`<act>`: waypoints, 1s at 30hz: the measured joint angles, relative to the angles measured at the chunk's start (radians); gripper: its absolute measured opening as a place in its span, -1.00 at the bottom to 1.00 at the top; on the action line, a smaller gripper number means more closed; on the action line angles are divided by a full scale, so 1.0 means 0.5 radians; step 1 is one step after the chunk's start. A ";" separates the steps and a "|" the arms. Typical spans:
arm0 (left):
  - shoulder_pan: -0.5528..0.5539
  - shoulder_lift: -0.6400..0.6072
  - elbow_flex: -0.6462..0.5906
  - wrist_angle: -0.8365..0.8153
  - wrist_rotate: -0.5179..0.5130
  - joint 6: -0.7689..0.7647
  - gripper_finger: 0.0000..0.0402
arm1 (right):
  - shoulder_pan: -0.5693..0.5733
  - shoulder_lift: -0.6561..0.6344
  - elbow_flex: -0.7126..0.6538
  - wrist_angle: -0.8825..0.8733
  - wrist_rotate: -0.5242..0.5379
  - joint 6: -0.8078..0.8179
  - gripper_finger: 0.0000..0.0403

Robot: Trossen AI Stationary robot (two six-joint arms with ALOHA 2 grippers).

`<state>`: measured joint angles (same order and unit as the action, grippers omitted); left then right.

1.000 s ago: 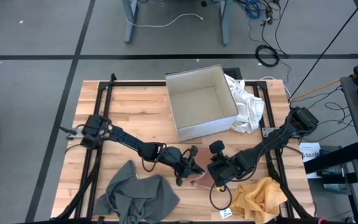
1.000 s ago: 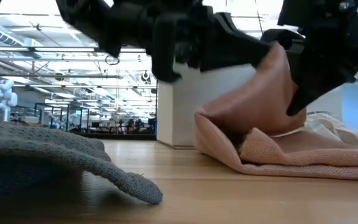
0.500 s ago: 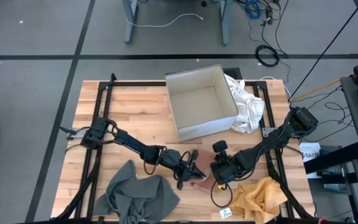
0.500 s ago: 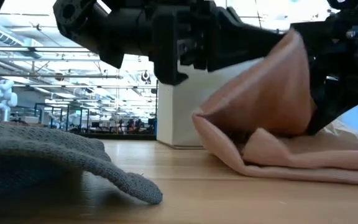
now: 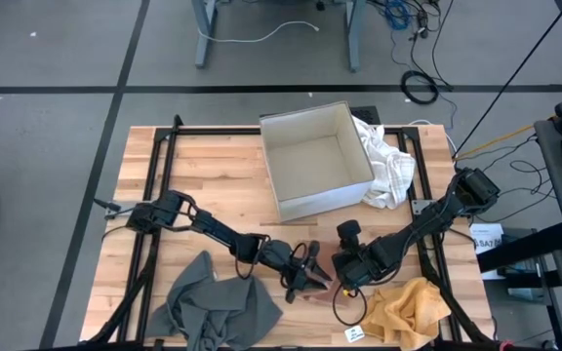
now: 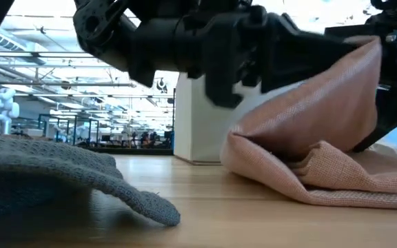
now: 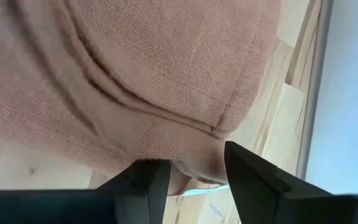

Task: Fold towel
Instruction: Fold the brown towel

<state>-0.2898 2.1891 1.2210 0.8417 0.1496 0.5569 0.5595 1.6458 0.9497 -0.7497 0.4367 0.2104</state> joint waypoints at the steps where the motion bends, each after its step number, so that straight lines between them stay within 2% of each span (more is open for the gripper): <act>1: -0.002 0.000 0.021 0.000 -0.002 0.000 -0.33 | 0.000 -0.001 0.001 -0.007 -0.002 0.015 -0.30; 7: -0.007 0.000 0.099 0.002 -0.014 -0.028 -0.15 | 0.002 -0.001 0.002 -0.133 -0.043 0.125 -0.30; 12: -0.005 0.000 0.106 -0.010 -0.064 -0.111 -0.08 | 0.013 -0.003 0.002 -0.346 -0.051 0.333 -0.30; 17: -0.024 0.000 0.106 -0.217 -0.317 -0.105 -0.08 | 0.076 -0.004 0.017 -0.475 -0.049 0.483 -0.30; 24: -0.025 0.000 0.105 -0.580 -0.333 -0.129 -0.07 | 0.189 -0.005 0.191 -0.690 0.026 0.575 -0.30; 27: -0.025 0.000 0.105 -0.587 -0.331 -0.192 -0.07 | 0.217 -0.006 0.261 -0.619 0.068 0.573 -0.30; 30: -0.025 0.000 0.105 -0.587 -0.326 -0.208 -0.07 | 0.221 -0.007 0.275 -0.264 0.053 0.499 -0.30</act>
<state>-0.3021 2.1891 1.2736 0.5484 -0.0132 0.4531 0.6701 1.6424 1.0874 -0.8815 0.4632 0.4597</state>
